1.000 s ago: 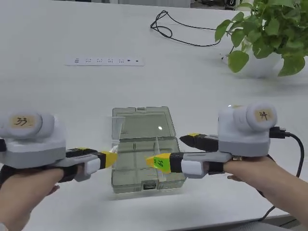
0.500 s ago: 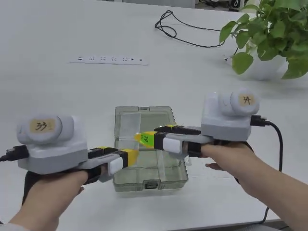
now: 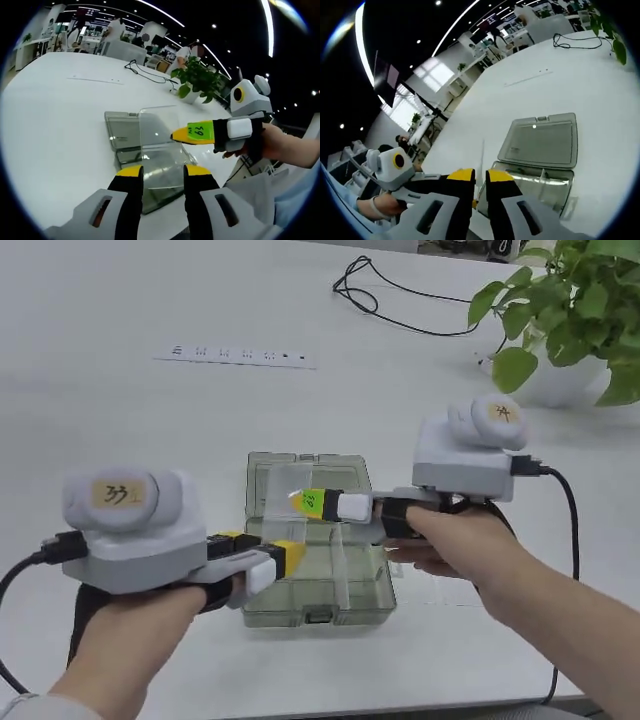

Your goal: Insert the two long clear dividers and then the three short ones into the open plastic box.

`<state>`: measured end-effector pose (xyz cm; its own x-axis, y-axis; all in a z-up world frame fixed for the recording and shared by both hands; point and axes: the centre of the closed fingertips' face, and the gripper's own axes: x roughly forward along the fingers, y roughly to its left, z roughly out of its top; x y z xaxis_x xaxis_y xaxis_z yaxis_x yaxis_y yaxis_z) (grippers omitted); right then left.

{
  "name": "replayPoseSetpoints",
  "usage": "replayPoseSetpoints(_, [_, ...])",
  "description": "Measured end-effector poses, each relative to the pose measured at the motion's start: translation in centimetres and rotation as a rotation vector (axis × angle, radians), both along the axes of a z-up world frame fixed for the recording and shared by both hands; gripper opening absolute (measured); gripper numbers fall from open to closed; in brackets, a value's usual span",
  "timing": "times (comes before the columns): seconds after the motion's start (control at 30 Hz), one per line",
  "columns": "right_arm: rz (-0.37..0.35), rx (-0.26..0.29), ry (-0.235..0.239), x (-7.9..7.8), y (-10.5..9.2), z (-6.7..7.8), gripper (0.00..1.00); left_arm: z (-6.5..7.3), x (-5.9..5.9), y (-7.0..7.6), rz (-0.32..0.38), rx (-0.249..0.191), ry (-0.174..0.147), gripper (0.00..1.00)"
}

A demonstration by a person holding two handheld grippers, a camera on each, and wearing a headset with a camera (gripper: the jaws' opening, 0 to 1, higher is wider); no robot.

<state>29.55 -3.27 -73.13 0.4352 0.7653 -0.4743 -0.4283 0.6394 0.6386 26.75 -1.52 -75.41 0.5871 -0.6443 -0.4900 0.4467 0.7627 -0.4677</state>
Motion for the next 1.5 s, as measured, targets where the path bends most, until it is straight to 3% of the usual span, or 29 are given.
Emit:
replayPoseSetpoints(0.3, [0.004, -0.016, -0.001, -0.9, 0.7, 0.2, 0.04, 0.2, -0.3, -0.4, -0.019, 0.0, -0.009, 0.3])
replayPoseSetpoints(0.57, [0.021, -0.021, 0.011, -0.7, 0.4, 0.0, 0.03, 0.1, -0.5, -0.4, -0.016, -0.003, -0.007, 0.3])
replayPoseSetpoints(0.73, [0.032, -0.032, 0.042, -0.7, 0.3, -0.3, 0.02, -0.1, -0.8, -0.5, 0.003, -0.024, 0.017, 0.3])
replayPoseSetpoints(0.93, [0.076, -0.085, 0.043, -1.3, 0.4, -0.3, 0.02, -0.3, -1.1, -0.8, 0.011, -0.052, 0.035, 0.3])
replayPoseSetpoints(1.1, [0.078, -0.092, 0.056, -1.5, 0.3, 0.0, 0.02, -0.1, -1.0, -0.9, 0.004, -0.064, 0.009, 0.31])
replayPoseSetpoints(1.23, [0.075, -0.1, 0.054, -1.4, 0.3, 0.3, 0.02, -0.1, -1.1, -0.9, -0.026, -0.042, -0.018, 0.33])
replayPoseSetpoints(1.37, [0.067, -0.103, 0.071, -1.5, -0.1, 0.2, 0.02, 0.2, -1.1, -0.8, -0.075, -0.017, -0.082, 0.49])
replayPoseSetpoints(1.4, [0.064, -0.105, 0.077, -1.6, -0.1, 0.2, 0.02, 0.5, -1.1, -1.0, -0.107, -0.015, -0.114, 0.56])
replayPoseSetpoints(1.5, [0.052, -0.113, 0.107, -1.7, -0.4, 0.0, 0.02, 0.6, -1.4, -1.1, -0.191, 0.021, -0.166, 0.7])
